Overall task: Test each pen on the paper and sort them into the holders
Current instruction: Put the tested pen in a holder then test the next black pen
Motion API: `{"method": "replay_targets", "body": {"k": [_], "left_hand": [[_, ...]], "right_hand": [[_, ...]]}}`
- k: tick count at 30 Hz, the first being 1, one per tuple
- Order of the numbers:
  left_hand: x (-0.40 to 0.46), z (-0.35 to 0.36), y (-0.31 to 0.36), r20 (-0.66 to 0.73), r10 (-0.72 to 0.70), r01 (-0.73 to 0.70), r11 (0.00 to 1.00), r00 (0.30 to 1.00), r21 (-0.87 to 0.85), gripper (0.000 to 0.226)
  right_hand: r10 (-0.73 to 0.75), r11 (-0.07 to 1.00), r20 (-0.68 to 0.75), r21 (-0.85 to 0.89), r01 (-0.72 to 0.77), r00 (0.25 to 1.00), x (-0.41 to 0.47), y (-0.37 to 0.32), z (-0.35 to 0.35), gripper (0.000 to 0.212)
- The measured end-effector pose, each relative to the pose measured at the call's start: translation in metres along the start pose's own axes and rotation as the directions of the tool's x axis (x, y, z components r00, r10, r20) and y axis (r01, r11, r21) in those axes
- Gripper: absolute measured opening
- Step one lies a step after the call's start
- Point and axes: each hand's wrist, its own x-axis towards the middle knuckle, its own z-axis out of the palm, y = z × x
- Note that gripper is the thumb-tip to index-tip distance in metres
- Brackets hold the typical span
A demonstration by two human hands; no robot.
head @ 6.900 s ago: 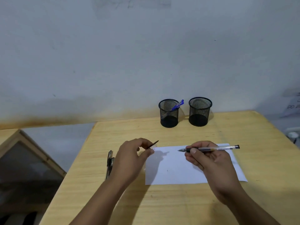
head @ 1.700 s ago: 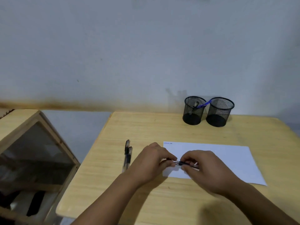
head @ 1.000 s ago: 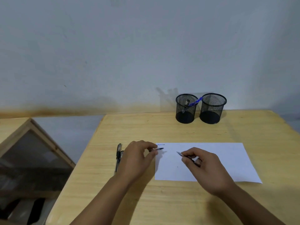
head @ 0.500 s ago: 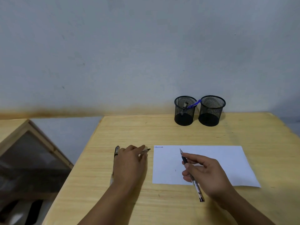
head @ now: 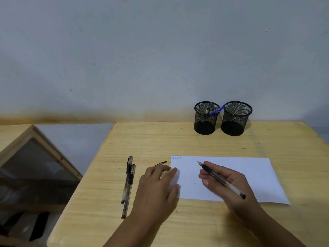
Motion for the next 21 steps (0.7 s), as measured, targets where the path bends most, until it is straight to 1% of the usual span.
{"method": "replay_targets", "body": {"k": [3,6,8,11,13,18,21], "left_hand": [[-0.005,0.003,0.000,0.073,0.036,-0.038,0.999,0.997,0.028,0.034],[-0.013,0.003,0.004,0.086,0.044,-0.045,0.999,0.995,0.016,0.033],[-0.018,0.005,0.007,0.087,0.054,-0.055,0.998,0.995,0.014,0.035],[-0.019,0.003,0.010,0.087,0.057,-0.056,0.998,0.995,-0.006,0.039],[-0.019,0.001,0.009,0.106,0.049,-0.045,0.998,0.993,-0.035,0.041],[-0.019,0.001,0.007,0.108,0.048,-0.041,0.997,0.993,-0.066,0.042],[-0.018,0.002,0.006,0.127,0.055,-0.045,0.996,0.990,-0.080,0.041]], "right_hand": [[0.050,0.999,-0.161,0.028,-0.047,0.986,0.006,-0.002,0.008,0.026],[0.052,0.998,-0.246,-0.017,-0.058,0.968,0.011,-0.003,0.014,0.013],[0.030,0.993,-0.260,-0.102,-0.059,0.965,0.013,-0.002,0.016,0.010],[-0.014,0.967,-0.259,-0.249,-0.052,0.966,0.019,-0.002,0.019,0.017],[-0.044,0.952,-0.248,-0.304,-0.035,0.968,0.023,-0.002,0.022,0.021],[-0.132,0.929,-0.257,-0.368,0.030,0.957,0.035,-0.006,0.031,0.013],[-0.132,0.948,-0.274,-0.316,0.040,0.953,0.046,-0.006,0.035,0.011]]}}
